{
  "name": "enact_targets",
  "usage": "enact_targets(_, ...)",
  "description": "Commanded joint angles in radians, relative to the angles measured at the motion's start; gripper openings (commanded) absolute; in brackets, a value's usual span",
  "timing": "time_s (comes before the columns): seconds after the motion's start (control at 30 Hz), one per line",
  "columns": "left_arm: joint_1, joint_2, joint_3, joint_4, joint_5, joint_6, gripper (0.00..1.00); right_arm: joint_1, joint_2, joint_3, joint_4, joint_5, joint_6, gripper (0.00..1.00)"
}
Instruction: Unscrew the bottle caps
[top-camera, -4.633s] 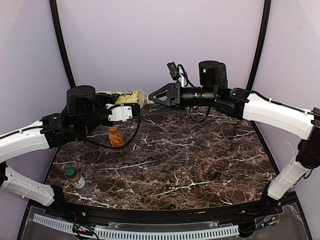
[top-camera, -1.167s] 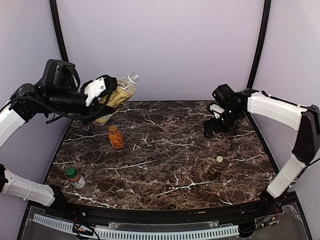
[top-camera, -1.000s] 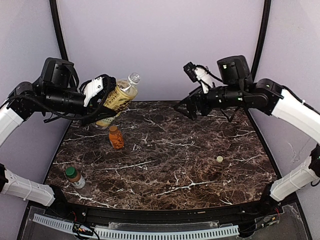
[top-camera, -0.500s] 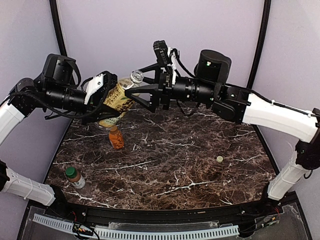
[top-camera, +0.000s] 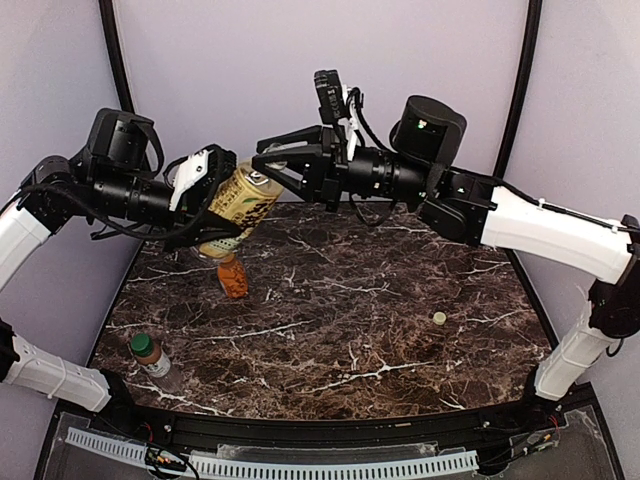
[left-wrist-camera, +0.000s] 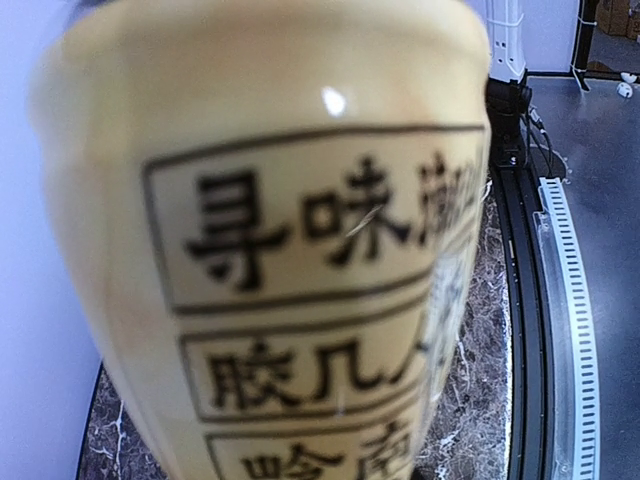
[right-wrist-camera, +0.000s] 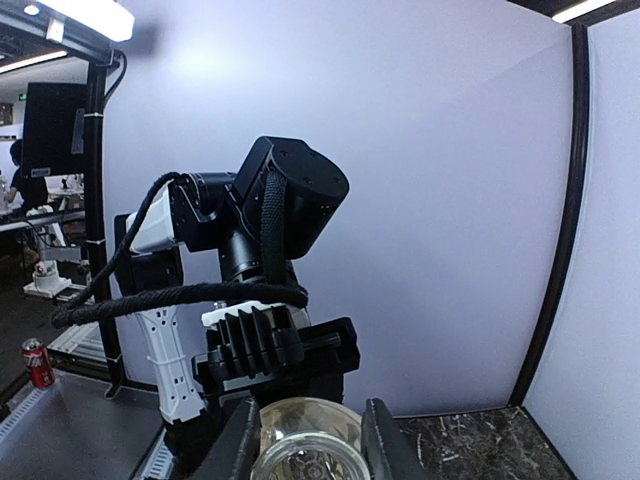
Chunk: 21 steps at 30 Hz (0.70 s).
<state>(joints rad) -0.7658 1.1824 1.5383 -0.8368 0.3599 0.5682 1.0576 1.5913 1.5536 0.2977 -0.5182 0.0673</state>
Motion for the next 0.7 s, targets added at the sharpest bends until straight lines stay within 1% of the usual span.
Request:
enact_targets(0.0,0.005,0.001,0.012,-0.007,0.004,-0.012,0.26,0.006,-0.001,0.000,0.027,-0.018,0.026,0.11)
enact_targets(0.03,0.005,0.002,0.012,-0.008,0.003,-0.013,0.26,0.006,-0.002,-0.003,0.026,-0.015,0.027,0.00)
enact_targets(0.13,0.006,0.002,0.013,-0.007,0.005,-0.014,0.26,0.006,-0.007,-0.001,-0.001,0.001,0.021,0.00)
enact_targets(0.17,0.006,0.001,0.012,-0.008,0.004,-0.014,0.29,0.007,-0.011,0.000,-0.016,0.009,0.017,0.00)
enact_targets(0.2,0.005,0.000,0.008,-0.006,0.000,-0.015,0.36,0.007,-0.016,0.000,-0.030,0.019,0.011,0.00)
enact_targets(0.23,0.005,-0.001,-0.001,-0.003,-0.018,-0.018,0.68,0.006,-0.026,0.000,-0.049,0.038,0.003,0.00)
enact_targets(0.27,0.005,-0.005,-0.006,0.008,-0.030,-0.028,0.91,0.004,-0.036,-0.001,-0.074,0.069,-0.007,0.00)
enact_targets(0.3,0.006,-0.006,-0.019,0.021,-0.065,-0.031,0.95,0.002,-0.050,-0.003,-0.102,0.103,-0.018,0.00)
enact_targets(0.33,0.005,-0.010,-0.025,0.028,-0.085,-0.035,0.98,-0.003,-0.064,-0.007,-0.135,0.148,-0.029,0.00)
enact_targets(0.43,0.006,-0.019,-0.059,0.066,-0.185,-0.033,0.99,-0.039,-0.125,-0.032,-0.257,0.305,-0.049,0.00)
enact_targets(0.5,0.014,-0.028,-0.082,0.078,-0.222,-0.027,0.99,-0.075,-0.174,-0.053,-0.337,0.405,-0.044,0.00)
enact_targets(0.57,0.028,-0.043,-0.108,0.086,-0.228,-0.028,0.99,-0.120,-0.227,-0.088,-0.403,0.521,-0.059,0.00)
enact_targets(0.67,0.069,-0.078,-0.149,0.091,-0.216,-0.043,0.99,-0.232,-0.296,-0.169,-0.477,0.687,-0.094,0.00)
